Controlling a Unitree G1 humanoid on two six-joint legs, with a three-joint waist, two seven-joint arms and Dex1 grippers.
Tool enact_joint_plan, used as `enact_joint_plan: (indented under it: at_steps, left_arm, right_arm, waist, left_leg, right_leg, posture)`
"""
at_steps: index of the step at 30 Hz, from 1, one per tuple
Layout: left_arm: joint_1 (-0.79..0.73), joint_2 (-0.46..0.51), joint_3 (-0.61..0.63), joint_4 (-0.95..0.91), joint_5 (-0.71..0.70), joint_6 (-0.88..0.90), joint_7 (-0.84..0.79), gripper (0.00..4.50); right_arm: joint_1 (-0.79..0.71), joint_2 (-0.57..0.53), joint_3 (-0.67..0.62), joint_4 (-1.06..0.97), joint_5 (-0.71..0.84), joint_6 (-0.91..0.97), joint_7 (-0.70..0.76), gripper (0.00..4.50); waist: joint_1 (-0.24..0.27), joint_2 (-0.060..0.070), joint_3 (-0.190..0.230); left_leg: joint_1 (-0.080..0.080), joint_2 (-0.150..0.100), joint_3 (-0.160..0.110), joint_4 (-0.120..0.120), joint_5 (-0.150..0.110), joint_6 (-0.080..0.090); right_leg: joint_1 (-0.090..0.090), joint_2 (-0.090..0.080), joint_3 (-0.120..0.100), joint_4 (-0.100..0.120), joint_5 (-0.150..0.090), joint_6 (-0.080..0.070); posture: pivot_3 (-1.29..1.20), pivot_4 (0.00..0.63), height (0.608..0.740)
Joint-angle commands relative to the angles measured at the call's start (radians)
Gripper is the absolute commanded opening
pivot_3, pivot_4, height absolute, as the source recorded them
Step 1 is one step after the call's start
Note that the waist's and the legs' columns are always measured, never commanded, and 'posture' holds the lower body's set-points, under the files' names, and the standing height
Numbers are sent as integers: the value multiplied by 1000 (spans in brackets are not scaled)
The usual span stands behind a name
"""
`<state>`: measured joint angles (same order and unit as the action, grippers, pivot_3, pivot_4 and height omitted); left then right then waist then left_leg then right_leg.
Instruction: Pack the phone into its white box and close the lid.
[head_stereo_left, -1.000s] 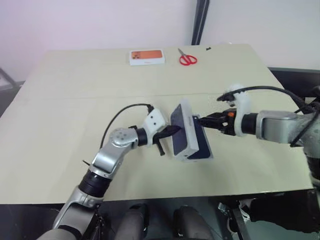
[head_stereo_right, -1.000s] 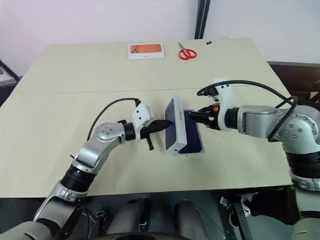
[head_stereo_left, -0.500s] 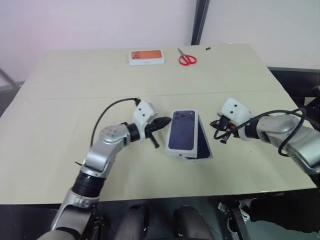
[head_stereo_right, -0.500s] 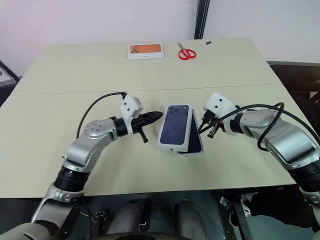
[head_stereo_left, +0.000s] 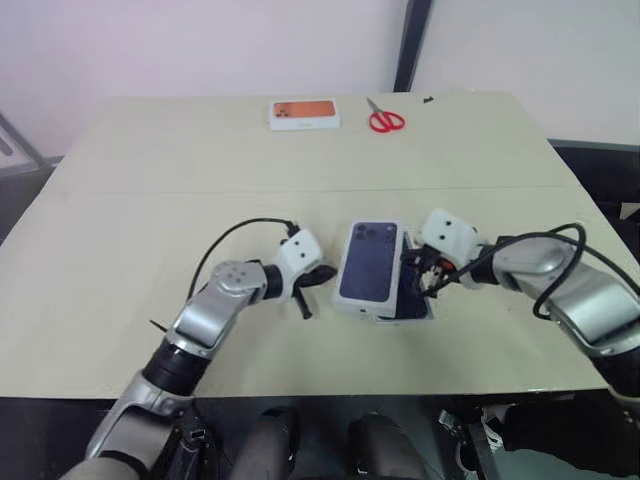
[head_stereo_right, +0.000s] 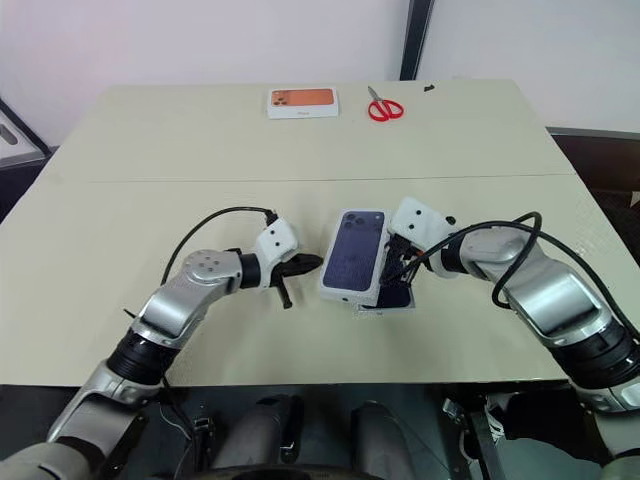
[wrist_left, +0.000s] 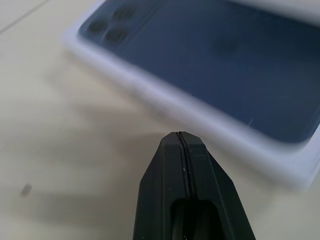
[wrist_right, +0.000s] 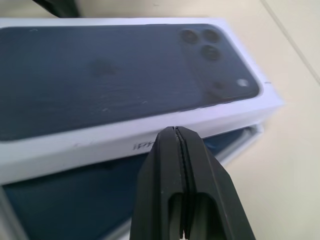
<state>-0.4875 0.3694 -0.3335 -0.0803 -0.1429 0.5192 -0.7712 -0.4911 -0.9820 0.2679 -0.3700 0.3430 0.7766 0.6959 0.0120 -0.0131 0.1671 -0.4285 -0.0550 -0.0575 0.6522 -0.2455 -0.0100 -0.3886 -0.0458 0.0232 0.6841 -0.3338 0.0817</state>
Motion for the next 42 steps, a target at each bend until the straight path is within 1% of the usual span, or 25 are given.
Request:
enact_joint_plan:
  at_steps: [1, 9, 18, 30, 37, 42]
  left_arm:
    - [-17, -36, 1, -42, -36, 9, -17, 0]
    - [1, -61, -16, -100, -44, 39, -31, 0]
    - [-15, -93, -38, -127, -46, 58, -33, 0]
    - [-22, -82, -62, -116, -45, 62, -58, 0]
    - [-22, -65, -56, -98, -38, 54, -66, 0]
    - [-21, -63, -50, -82, -40, 51, -62, 0]
  right_arm:
    - [10, 8, -27, -46, -18, 2, 24, 24]
    - [52, 1, -67, -47, -55, 2, 51, 24]
    - [87, -14, -107, -19, -97, -8, 89, 24]
    - [127, -9, -128, -16, -121, -12, 102, 24]
    - [93, 2, -181, 35, -116, 16, 85, 24]
    - [123, -1, -157, 57, -147, -9, 97, 24]
  waist:
    - [0, 0, 0]
    - [0, 0, 0]
    - [0, 0, 0]
    - [1, 0, 0]
    - [1, 0, 0]
    - [0, 0, 0]
  left_leg:
    - [0, 0, 0, 0, 0, 0]
    - [0, 0, 0, 1, 0, 0]
    - [0, 0, 0, 1, 0, 0]
    - [0, 0, 0, 1, 0, 0]
    - [0, 0, 0, 1, 0, 0]
    - [0, 0, 0, 1, 0, 0]
  right_leg:
    - [0, 0, 0, 0, 0, 0]
    - [1, 0, 0, 0, 0, 0]
    - [1, 0, 0, 0, 0, 0]
    - [2, 0, 0, 0, 0, 0]
    - [1, 0, 0, 0, 0, 0]
    - [1, 0, 0, 0, 0, 0]
  posture:
    - [0, 150, 740]
    - [0, 150, 740]
    - [0, 150, 740]
    - [0, 150, 740]
    - [0, 150, 740]
    - [0, 150, 740]
